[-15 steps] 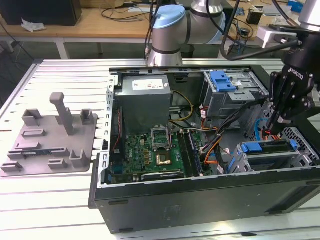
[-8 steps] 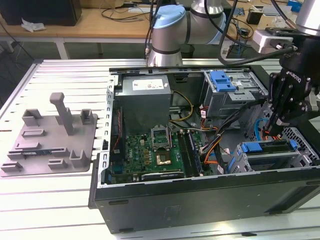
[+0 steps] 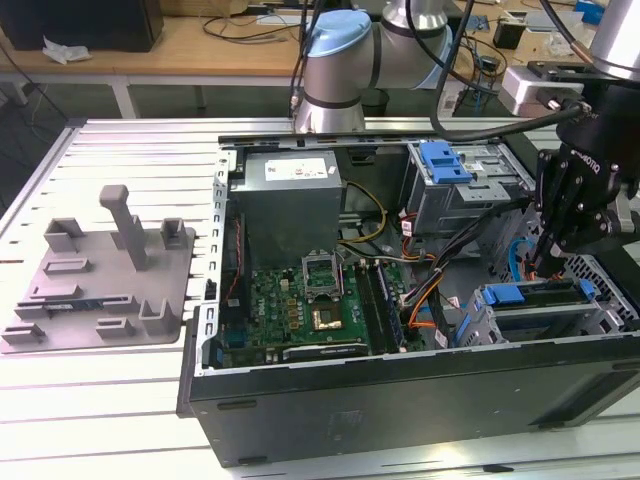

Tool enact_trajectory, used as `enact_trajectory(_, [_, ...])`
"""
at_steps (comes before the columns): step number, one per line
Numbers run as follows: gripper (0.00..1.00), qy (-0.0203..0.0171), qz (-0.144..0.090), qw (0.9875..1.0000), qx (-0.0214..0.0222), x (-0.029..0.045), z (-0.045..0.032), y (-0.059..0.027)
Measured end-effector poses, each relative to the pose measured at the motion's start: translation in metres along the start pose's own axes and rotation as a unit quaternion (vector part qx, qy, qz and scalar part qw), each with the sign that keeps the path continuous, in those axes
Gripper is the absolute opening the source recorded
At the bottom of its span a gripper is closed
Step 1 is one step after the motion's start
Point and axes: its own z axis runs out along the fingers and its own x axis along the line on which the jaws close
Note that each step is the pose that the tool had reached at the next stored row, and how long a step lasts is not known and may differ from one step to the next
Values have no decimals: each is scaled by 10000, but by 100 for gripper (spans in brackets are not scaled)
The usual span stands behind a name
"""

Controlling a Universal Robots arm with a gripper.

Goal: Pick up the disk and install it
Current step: 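Insert the second disk wire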

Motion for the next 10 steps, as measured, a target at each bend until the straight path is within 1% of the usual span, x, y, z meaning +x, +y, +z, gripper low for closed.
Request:
enact_trajectory(1, [16,-13,-1,10000,1,5,1,0])
enact_trajectory(6, [16,-13,-17,10000,4,5,1,1])
enact_trajectory(8, [16,-13,-76,10000,12,6,1,1])
enact_trajectory(10, [16,-15,-200,9998,30,7,5,0])
